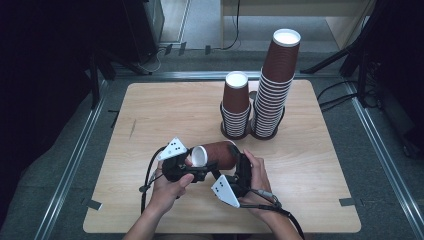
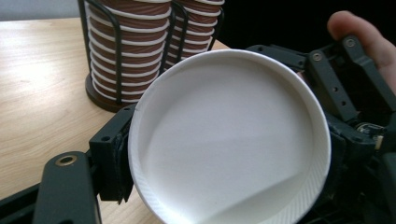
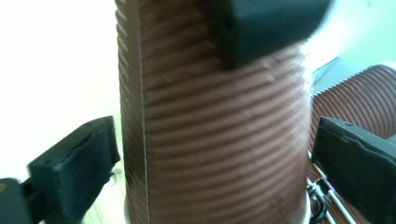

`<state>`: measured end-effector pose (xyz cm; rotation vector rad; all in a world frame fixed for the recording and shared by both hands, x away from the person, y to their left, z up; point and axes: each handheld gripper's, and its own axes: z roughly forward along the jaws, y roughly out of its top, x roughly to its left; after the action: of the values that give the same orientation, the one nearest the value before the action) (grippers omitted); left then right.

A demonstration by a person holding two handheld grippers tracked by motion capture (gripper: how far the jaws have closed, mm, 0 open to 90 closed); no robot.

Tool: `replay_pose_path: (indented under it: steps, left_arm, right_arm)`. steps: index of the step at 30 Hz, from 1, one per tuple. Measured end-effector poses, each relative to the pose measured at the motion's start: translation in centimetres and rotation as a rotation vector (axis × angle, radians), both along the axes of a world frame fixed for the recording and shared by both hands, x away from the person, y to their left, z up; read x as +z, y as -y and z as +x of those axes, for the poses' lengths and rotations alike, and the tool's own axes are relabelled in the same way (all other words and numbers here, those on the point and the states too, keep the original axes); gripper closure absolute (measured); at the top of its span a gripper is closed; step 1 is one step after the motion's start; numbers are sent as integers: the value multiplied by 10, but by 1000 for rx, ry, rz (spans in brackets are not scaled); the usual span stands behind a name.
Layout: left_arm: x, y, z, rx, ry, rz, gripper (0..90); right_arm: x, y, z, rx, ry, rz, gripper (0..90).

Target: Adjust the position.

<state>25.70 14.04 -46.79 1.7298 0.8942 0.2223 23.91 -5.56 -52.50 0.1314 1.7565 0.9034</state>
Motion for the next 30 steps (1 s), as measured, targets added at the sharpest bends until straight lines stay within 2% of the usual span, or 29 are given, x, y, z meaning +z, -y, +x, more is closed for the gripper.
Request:
replay_pose_path:
  steps: [3, 7, 10, 13, 16, 19, 22, 24, 25, 28, 30]
  left_arm:
    - [-1, -6, 2, 20, -6, -18, 211]
    - [-1, -13, 3, 51, 16, -38, 212]
    - [-1, -18, 4, 69, 31, -41, 212]
    - [-1, -22, 5, 86, 30, -57, 211]
    - [-1, -24, 5, 104, 46, -58, 211]
    - [0, -23, 2, 156, 83, -21, 211]
    - [0, -25, 2, 170, 81, -14, 212]
    - [-1, -26, 3, 183, 75, 6, 211]
    - [-1, -26, 3, 185, 74, 7, 211]
    - [0, -28, 3, 206, 81, -6, 211]
    - [2, -31, 2, 205, 87, -33, 211]
  right_arm:
    - [1, 1, 0, 6, -17, 14, 0]
    - [3, 5, -1, 13, -33, 37, 0]
    - [4, 8, -3, 8, -60, 76, 0]
    - [5, 13, -4, -5, -117, 118, 0]
    - [7, 16, -7, -15, -175, 161, 0]
    - [10, 19, -9, -19, -253, 246, 0]
    - [12, 19, -10, -36, -304, 316, 0]
    - [14, 15, -10, -62, -335, 372, 0]
    - [16, 13, -11, -73, -360, 418, 0]
    - [16, 9, -11, -87, -421, 506, 0]
    - [16, 9, -11, -102, -456, 566, 0]
